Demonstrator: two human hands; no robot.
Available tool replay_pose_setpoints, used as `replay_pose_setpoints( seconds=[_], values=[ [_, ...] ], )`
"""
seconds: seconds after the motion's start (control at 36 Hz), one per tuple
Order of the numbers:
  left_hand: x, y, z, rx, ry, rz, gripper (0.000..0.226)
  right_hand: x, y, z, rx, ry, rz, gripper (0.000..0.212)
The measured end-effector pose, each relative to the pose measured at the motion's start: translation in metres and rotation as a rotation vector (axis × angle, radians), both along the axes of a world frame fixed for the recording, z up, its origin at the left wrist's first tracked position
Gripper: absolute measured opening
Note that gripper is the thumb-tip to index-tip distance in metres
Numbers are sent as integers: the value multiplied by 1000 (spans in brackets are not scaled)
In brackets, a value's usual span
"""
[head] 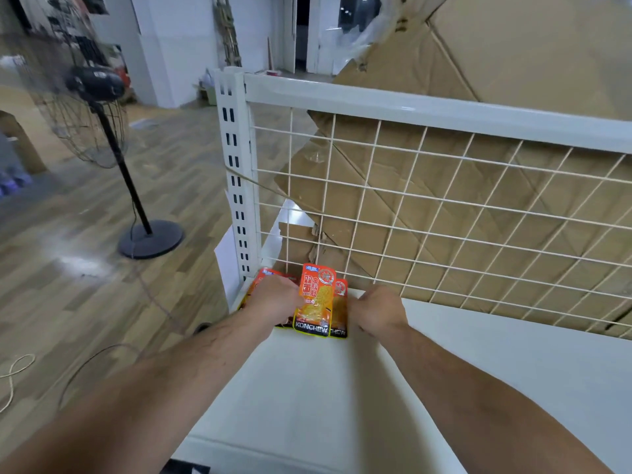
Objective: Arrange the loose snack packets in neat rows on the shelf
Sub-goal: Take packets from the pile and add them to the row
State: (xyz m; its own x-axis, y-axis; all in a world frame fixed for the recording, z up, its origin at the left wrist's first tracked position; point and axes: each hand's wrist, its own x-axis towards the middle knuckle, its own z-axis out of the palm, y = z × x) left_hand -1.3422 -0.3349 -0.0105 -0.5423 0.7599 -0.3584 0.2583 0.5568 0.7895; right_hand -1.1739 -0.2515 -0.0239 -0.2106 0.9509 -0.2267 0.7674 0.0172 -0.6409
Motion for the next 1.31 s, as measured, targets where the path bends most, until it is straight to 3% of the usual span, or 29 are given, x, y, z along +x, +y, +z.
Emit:
replay_pose_setpoints(
  seconds=[0.14,0.19,0.39,0.69,0.94,1.11,1.19,1.31],
  values=[
    [28,9,-7,20,10,7,4,34,4,6,39,-32,7,11],
    [39,16,-9,16,36,16,13,48,6,6,79,-73,7,8],
    [60,33,-10,-136,298,-40,19,84,11,9,188,-157,33,9],
    [76,35,-9,-186,556,9,21,100,14,12,211,-122,110,7],
    [78,31,-4,-148,660,-71,15,101,12,8,185,-99,147,8],
    [83,28,-1,-158,699,-87,27,105,9,9,179,-111,154,8],
    [88,21,-4,-116,781,-77,36,108,6,11,213,-171,238,13],
    [102,6,-13,-9,992,-190,40,110,3,9,324,-292,419,43]
  ],
)
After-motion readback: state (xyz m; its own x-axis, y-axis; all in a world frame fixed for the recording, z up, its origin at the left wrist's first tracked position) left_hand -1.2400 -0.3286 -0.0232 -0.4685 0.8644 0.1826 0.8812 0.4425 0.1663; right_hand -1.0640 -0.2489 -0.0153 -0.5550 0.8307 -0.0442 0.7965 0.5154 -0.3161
